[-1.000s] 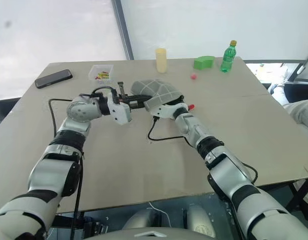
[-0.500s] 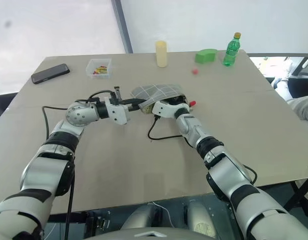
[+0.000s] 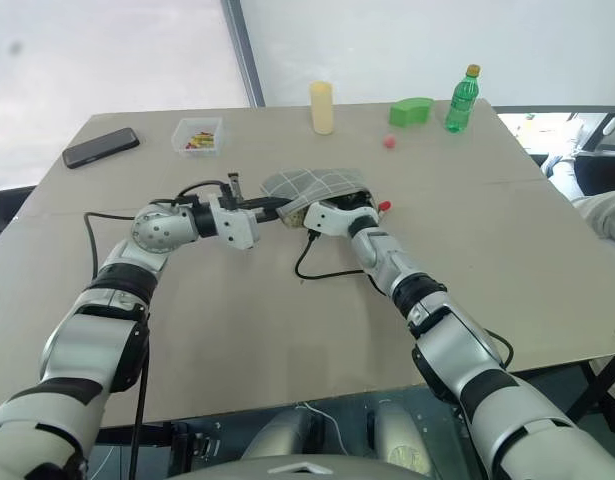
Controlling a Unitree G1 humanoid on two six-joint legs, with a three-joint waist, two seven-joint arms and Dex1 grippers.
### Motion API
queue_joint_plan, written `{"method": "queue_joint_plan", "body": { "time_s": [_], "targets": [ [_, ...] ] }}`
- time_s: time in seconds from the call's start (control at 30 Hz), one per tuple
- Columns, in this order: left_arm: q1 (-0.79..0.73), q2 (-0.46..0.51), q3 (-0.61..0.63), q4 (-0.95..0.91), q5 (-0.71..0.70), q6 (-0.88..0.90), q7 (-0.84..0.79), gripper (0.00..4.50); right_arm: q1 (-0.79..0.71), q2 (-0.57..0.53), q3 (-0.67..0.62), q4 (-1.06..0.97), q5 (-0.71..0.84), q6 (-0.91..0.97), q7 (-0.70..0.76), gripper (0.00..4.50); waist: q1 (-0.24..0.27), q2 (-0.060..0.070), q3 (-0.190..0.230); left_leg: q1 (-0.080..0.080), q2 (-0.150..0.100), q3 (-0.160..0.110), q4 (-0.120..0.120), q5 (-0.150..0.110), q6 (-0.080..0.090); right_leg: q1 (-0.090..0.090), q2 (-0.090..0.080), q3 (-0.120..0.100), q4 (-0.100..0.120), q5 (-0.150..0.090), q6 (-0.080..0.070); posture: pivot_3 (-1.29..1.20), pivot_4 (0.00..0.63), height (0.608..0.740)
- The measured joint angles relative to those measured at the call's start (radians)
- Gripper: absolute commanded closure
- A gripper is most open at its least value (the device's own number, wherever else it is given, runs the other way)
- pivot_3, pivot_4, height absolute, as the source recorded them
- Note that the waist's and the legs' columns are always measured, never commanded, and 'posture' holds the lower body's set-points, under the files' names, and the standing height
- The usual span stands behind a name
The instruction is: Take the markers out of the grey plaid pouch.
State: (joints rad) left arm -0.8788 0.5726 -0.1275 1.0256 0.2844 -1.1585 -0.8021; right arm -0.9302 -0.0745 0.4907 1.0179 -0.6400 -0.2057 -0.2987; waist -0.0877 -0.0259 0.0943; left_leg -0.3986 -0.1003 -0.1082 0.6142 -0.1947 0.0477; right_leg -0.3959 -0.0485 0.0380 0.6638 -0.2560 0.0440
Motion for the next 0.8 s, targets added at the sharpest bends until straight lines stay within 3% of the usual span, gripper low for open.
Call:
{"method": "queue_joint_plan", "body": {
  "time_s": [0.1,0.2,0.8],
  "targets": [
    [0.0,0.0,0.0,0.0,0.0,0.0,0.0,4.5,0.0,0.0,0.0,0.0,0.0,0.0,0.0,1.86,0.001,0.0,0.0,0.0,0.0,0.0,0.0,0.0,0.0,0.0,0.0,0.0,0.0,0.0,0.0,0.0,0.0,0.74],
    [0.048,-0.015,-0.001,-0.016,0.0,0.033,0.011,4.5,0.05,0.001,0.001,-0.015,0.007,0.007,0.012,1.86,-0.007,0.002,-0.04,0.001,0.0,-0.002,0.0,0.003,-0.006,-0.001,0.0,0.002,0.005,0.0,0.0,0.0,0.0,0.74],
    [0.424,-0.144,0.001,-0.431,-0.068,0.372,0.241,4.5,0.439,-0.026,-0.118,-0.422,0.185,0.07,0.101,1.86,-0.005,-0.002,-0.057,0.002,-0.001,-0.002,0.001,0.003,-0.006,0.002,0.0,0.003,0.0,0.001,0.001,0.0,0.0,0.74]
  ]
}}
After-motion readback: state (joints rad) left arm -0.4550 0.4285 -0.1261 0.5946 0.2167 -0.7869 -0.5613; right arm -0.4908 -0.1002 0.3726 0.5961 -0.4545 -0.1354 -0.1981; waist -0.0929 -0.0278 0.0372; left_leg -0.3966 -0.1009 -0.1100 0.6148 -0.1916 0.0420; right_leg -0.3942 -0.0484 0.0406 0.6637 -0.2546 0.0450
